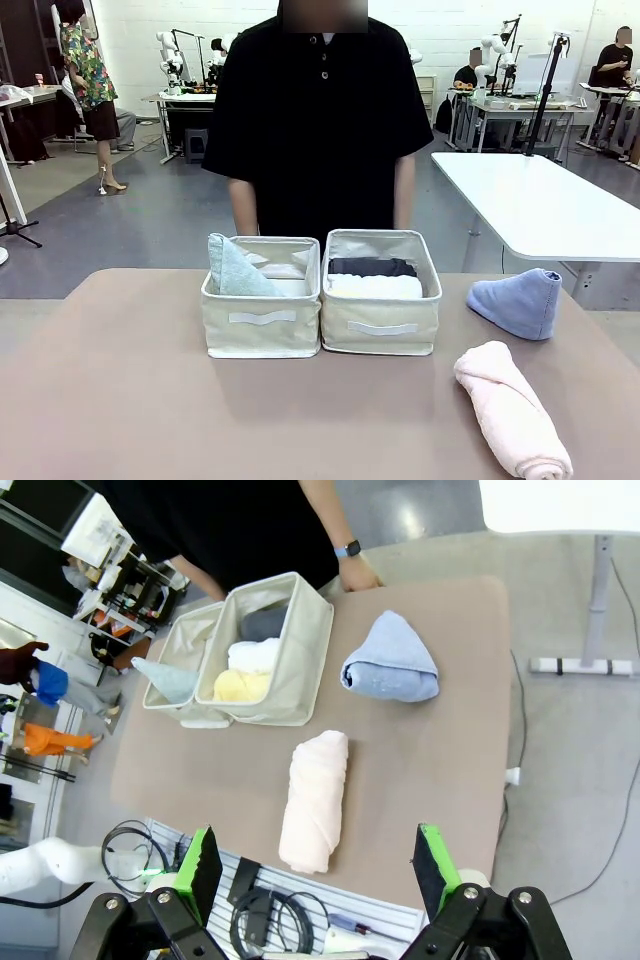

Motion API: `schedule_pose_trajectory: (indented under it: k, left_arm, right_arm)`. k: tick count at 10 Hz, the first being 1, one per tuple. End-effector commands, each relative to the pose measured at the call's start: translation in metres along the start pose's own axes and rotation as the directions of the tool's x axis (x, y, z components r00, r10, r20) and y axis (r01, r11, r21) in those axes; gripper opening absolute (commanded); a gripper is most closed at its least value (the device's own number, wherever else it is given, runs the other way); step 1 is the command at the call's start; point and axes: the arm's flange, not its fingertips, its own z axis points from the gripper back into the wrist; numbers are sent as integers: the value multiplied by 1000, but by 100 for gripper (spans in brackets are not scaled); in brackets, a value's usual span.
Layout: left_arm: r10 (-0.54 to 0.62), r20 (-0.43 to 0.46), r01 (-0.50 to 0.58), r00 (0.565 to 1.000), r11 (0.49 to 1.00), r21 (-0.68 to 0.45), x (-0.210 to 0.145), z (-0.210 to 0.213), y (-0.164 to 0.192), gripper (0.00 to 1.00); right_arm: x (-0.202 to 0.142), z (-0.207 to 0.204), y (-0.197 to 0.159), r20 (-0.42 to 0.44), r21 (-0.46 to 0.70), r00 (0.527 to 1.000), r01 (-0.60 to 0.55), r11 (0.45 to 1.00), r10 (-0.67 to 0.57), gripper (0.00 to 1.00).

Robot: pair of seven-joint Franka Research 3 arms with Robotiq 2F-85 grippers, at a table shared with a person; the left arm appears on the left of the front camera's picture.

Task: Sort the towels based on their folding style.
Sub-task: Pick up another triangle-folded towel from the table and place it in the left Fabric basket.

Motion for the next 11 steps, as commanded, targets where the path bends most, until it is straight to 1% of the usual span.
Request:
schedule_pose_trajectory:
  k: [1, 2, 4, 5, 6, 7, 9, 10, 11]
  left_arm:
    - [26, -90, -10, 996, 985, 171, -10, 0, 3, 100]
    - [42, -107, -18, 993, 976, 215, -15, 0, 2, 100]
    - [56, -114, -26, 992, 969, 245, -15, 1, 1, 100]
    - [47, -83, -29, 995, 978, 207, -17, 20, 10, 100]
    - [47, -83, -29, 995, 978, 207, -17, 20, 10, 100]
    - [47, -83, -29, 995, 978, 207, -17, 20, 10, 100]
    - [47, -83, -29, 995, 978, 207, -17, 20, 10, 100]
    - [47, -83, -29, 995, 978, 207, -17, 20, 10, 100]
    - [47, -83, -29, 995, 978, 207, -17, 20, 10, 100]
  right_arm:
    - [0, -1, 0, 11, 23, 1000, -14, 1000, 13, 100]
    - [0, -1, 0, 11, 23, 1000, -14, 1000, 13, 100]
    - [0, -1, 0, 11, 23, 1000, -14, 1000, 13, 100]
    - [0, -1, 0, 11, 23, 1000, -14, 1000, 13, 100]
    - [0, 0, 0, 0, 0, 1000, 0, 1000, 0, 100]
    - [-1, -11, 18, -84, -31, 992, -98, 995, 96, 100]
    - [11, -53, 60, -213, -113, 958, -219, 969, 192, 100]
    - [22, -89, 80, -285, -143, 938, -246, 959, 198, 100]
    - [23, -126, 91, -337, -172, 914, -296, 940, 226, 100]
